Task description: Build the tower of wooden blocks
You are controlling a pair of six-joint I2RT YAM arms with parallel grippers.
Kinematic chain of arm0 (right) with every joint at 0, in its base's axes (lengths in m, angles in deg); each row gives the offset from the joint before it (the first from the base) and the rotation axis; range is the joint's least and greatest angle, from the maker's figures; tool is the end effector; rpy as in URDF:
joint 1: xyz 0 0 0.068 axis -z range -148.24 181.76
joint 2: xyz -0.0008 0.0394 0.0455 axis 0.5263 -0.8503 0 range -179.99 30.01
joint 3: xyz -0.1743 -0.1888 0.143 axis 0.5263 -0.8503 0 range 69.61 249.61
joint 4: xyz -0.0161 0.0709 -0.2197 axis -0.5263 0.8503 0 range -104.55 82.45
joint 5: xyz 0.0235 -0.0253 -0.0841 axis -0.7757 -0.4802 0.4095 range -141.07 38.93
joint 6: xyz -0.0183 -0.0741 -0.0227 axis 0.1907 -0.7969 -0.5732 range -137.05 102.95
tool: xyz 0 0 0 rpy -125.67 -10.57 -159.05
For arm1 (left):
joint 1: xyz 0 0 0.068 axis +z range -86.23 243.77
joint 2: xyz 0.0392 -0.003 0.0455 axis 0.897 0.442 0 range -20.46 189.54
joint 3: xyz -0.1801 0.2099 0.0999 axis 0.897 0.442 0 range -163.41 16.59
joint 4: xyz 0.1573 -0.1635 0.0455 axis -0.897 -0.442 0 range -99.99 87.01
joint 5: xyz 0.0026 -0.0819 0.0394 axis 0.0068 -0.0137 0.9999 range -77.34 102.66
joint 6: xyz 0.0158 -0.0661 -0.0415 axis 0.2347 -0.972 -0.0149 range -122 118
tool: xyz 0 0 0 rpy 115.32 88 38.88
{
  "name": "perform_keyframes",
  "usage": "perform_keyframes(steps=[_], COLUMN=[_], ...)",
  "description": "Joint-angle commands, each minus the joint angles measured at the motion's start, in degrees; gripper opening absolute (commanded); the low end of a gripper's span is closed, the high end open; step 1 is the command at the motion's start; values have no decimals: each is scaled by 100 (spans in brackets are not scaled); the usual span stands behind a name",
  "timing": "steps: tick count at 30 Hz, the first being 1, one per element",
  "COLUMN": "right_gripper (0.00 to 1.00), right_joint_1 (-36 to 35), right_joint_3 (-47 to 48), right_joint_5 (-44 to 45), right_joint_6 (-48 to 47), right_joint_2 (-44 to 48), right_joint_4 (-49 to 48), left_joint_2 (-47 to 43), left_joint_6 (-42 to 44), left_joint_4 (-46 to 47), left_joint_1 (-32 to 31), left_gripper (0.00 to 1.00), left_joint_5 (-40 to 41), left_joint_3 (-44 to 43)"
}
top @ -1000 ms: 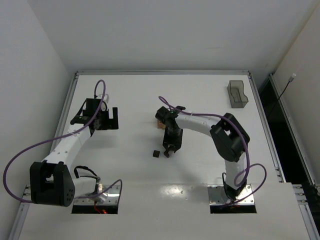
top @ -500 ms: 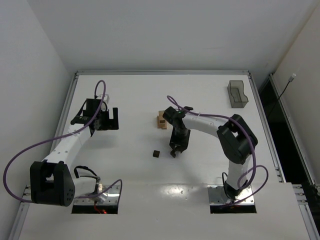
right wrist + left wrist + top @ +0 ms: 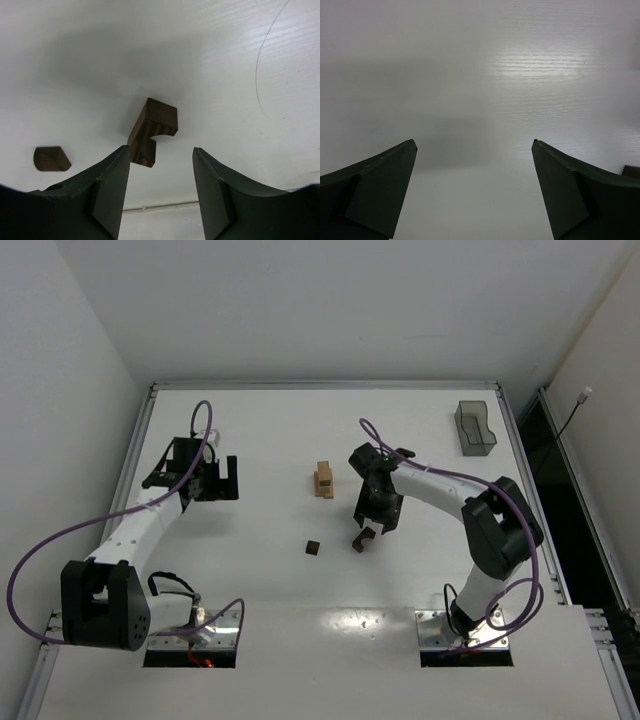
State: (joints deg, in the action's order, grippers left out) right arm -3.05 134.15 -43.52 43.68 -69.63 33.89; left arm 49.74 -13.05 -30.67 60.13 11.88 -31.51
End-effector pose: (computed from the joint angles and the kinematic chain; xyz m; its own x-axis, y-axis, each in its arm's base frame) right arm 0.2453 0.1595 0.1811 -0.8819 0.4401 -0.1688 0.4410 0.8969 0.0342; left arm 0.2343 -0.0158 0.2493 -0.7617 -0.1436 -0.6318 -0.0752 0.9881 -0.1339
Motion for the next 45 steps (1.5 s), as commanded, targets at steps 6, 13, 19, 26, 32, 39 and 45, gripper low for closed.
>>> perform_keyframes(steps=[6, 13, 19, 26, 32, 39, 45], right_gripper=[47, 44, 44, 40, 28, 0, 0], right_joint_1=[-114, -299, -351, -351, -351, -299, -299], right_joint_3=[385, 385, 385, 332, 218, -28, -204], right_joint_5=[159, -61, -166, -166, -166, -166, -464], right_joint_6=[141, 395, 449, 501, 501, 449, -832], right_joint_2=[146, -214, -389, -609, -662, -523, 268], right_joint_4=[-20, -19, -19, -72, -186, -380, -1020], left_joint_2=[-6, -6, -6, 47, 100, 100, 38], left_joint_6=[-55, -55, -55, -55, -55, -55, 251], left_joint_4=[149, 149, 149, 149, 149, 202, 88], left_joint_1=[65, 65, 65, 65, 65, 65, 65], left_gripper=[100, 100, 100, 100, 100, 100, 100], left_joint_5=[-81, -28, 25, 25, 25, 25, -475], left_joint_3=[72, 72, 72, 72, 72, 72, 20])
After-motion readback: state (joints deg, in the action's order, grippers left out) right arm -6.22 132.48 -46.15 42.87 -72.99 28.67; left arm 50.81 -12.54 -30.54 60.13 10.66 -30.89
